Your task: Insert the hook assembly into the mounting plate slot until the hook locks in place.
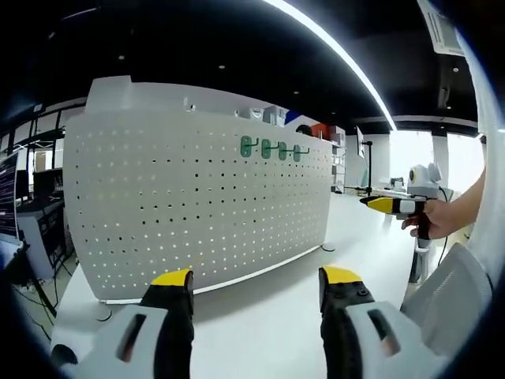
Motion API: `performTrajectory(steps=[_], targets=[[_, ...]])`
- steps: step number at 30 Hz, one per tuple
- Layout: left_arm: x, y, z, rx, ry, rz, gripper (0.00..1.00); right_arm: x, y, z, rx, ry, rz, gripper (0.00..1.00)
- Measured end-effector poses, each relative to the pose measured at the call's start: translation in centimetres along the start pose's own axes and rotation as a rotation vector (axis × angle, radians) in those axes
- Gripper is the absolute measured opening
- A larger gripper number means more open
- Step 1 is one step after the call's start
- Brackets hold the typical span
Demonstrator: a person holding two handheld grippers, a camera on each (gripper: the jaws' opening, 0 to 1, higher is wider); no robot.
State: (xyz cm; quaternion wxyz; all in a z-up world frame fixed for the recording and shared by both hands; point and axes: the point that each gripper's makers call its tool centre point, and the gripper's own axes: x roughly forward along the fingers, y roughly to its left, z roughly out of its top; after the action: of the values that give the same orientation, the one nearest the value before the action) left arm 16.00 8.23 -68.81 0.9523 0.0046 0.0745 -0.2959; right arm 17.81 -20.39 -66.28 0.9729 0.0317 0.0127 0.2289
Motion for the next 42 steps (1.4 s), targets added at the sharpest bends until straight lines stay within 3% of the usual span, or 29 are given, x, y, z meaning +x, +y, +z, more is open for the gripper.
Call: performTrajectory(steps=[25,42], targets=[[-3.3,1.5,-0.1,-0.022,-0.001,0.039,0.70,-2.2,0.5,-1.5,0.020,0.022,-0.008,0.62],[-4.7,2.3,-1.1,-0.026,0.022,0.065,0.71,-2.7,1.4,-1.8,0.025,0.023,-0.003,0.63]])
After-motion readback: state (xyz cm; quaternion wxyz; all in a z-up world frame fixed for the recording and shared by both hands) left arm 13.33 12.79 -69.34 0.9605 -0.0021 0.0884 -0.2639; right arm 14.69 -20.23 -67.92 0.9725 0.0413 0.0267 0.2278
